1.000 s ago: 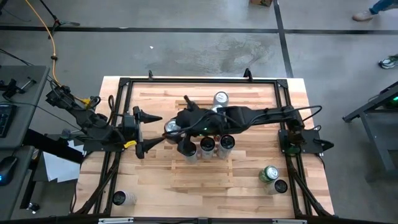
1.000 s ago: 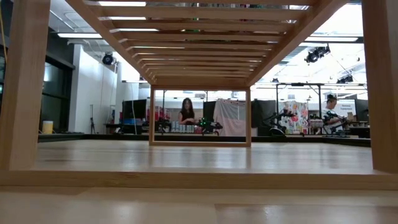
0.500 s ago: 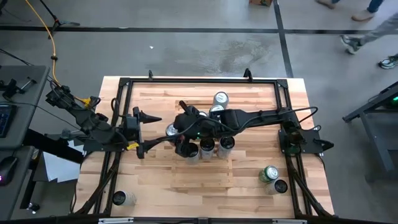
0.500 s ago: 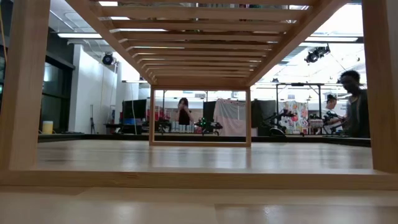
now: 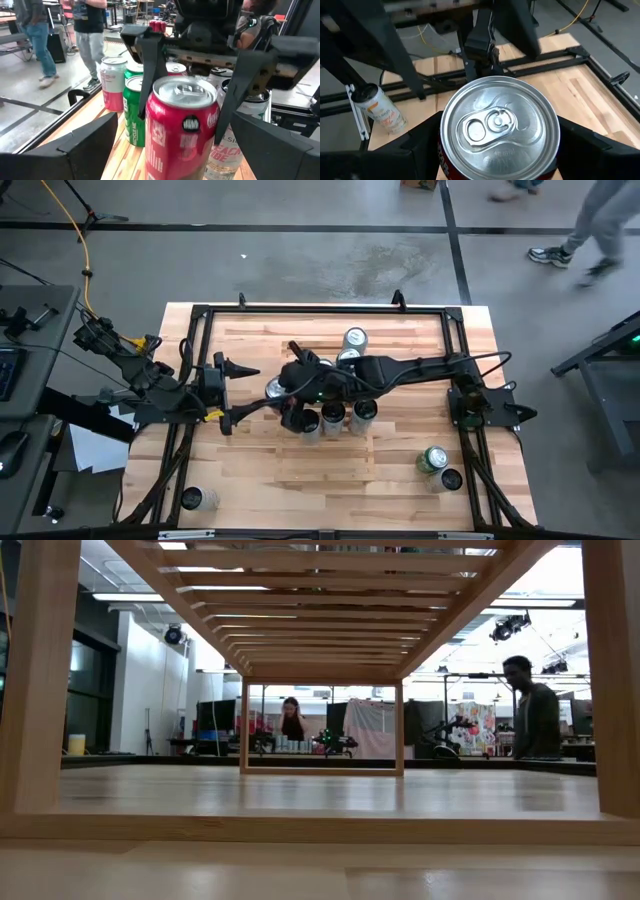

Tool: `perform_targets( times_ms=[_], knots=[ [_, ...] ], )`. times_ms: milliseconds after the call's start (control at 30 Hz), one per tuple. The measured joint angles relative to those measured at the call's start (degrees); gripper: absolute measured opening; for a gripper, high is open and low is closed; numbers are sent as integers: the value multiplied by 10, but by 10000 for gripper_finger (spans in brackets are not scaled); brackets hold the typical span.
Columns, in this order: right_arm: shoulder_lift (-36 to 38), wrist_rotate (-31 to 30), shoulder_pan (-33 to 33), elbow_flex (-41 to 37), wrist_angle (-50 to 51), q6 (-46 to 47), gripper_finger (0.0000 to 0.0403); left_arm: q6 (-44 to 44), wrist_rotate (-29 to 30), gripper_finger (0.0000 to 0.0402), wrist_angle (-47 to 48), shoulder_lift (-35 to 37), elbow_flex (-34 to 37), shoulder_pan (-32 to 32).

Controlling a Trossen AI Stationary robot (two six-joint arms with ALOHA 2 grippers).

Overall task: Place canned beverage on shelf
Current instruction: Put the red soda can on the shelf aligned with the other red soda can

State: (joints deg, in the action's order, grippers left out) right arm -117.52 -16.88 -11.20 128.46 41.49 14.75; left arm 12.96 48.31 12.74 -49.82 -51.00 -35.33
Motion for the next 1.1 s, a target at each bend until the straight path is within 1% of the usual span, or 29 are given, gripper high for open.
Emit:
perform_targets(
  times_ms=[67,167,267,500,600,733,800,1100],
  knots=[
    [2,-4,0,0,-7,0,285,1,-11,378,-1,0,0,0],
    [2,-5,0,0,-17,-9,285,5,-44,378,2,0,0,0],
    [5,-4,0,0,-28,-18,285,12,-45,378,24,-1,0,0],
    [13,23,0,0,-44,-36,285,31,-41,378,69,3,0,3],
    [14,44,0,0,-71,-39,285,46,-54,378,65,1,0,13],
    [15,58,0,0,-91,-45,285,65,-107,378,66,-8,0,31],
    [15,64,0,0,-97,-46,285,65,-120,378,61,-12,0,37],
    [15,79,1,0,-97,-45,285,48,-125,376,31,-20,1,43]
  ],
)
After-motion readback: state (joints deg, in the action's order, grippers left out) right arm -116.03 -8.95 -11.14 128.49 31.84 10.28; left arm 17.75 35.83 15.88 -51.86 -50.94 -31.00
